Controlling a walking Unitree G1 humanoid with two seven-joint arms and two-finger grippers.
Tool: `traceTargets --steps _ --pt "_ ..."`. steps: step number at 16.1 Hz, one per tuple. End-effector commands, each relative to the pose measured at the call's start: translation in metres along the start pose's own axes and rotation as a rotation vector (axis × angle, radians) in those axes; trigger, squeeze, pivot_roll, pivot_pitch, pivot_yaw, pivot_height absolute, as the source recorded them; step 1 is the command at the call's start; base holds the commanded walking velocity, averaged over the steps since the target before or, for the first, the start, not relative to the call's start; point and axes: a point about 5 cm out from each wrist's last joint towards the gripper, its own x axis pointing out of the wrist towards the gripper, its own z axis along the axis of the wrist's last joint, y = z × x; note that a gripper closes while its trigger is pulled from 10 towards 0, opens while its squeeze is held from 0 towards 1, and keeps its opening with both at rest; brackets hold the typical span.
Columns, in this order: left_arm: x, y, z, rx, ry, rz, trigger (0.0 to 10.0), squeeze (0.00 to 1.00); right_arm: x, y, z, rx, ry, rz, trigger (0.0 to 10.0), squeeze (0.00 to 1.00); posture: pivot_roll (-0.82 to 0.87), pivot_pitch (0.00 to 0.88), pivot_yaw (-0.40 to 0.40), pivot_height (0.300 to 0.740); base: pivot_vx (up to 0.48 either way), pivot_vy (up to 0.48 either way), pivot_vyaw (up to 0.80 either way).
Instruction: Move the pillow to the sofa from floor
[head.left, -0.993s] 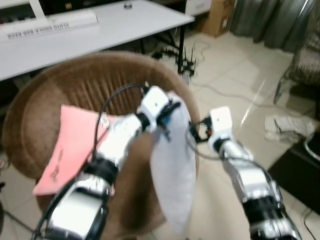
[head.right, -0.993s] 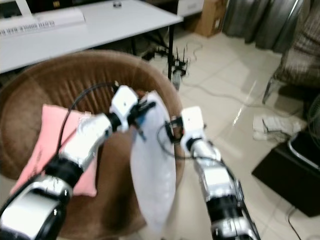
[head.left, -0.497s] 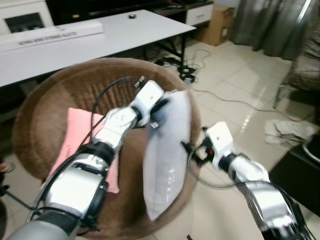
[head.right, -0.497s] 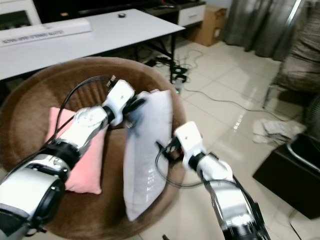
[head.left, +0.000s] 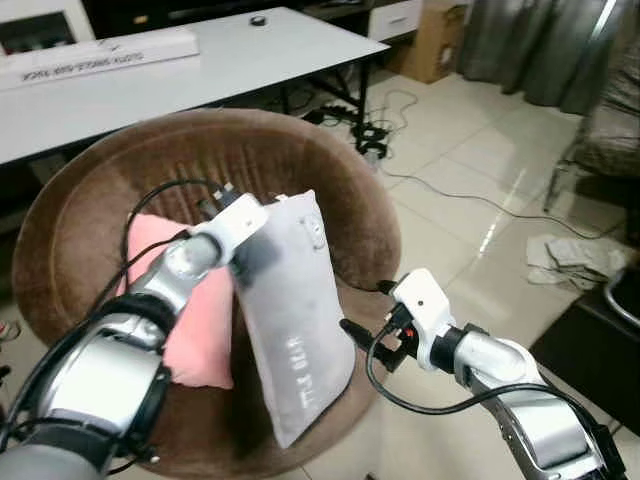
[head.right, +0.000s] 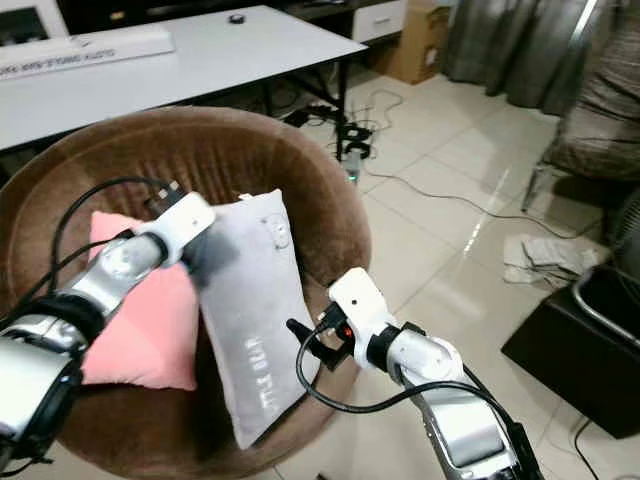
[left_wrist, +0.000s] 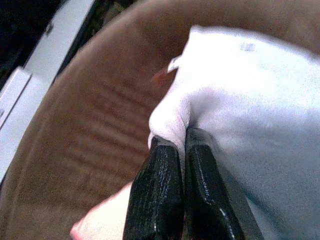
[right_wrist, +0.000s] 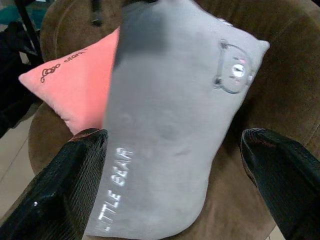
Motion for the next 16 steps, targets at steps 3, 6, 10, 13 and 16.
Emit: traceTargets --steps 3,6,10,13,16 --pt "-0.011 0.012 -0.023 0.043 0.081 0.008 10.0 0.01 0.011 0.008 0.008 0.058 -0.024 0.064 10.0 0.0 -0.12 0.034 -0.017 0.74 0.0 0.0 0.0" --pt "-0.02 0.014 -0.041 0.073 0.148 -0.023 10.0 1.0 0.021 0.025 0.009 0.048 -0.009 0.248 10.0 0.0 -0.09 0.044 -0.037 0.74 0.0 0.0 0.0" --pt "-0.025 0.029 -0.047 0.056 0.17 0.06 10.0 1.0 0.029 0.025 0.019 0.0 -0.037 0.234 10.0 0.0 -0.08 0.038 -0.057 0.74 0.0 0.0 0.0" --pt "-0.029 0.044 -0.047 0.078 0.182 0.121 10.0 1.0 0.034 0.023 0.021 -0.002 -0.051 0.216 10.0 0.0 -0.07 0.018 -0.054 0.74 0.0 0.0 0.0" --pt "-0.029 0.047 -0.043 0.033 0.151 0.124 10.0 1.0 0.039 0.014 0.02 -0.017 -0.05 0.132 10.0 0.0 -0.04 0.0 -0.04 0.74 0.0 0.0 0.0"
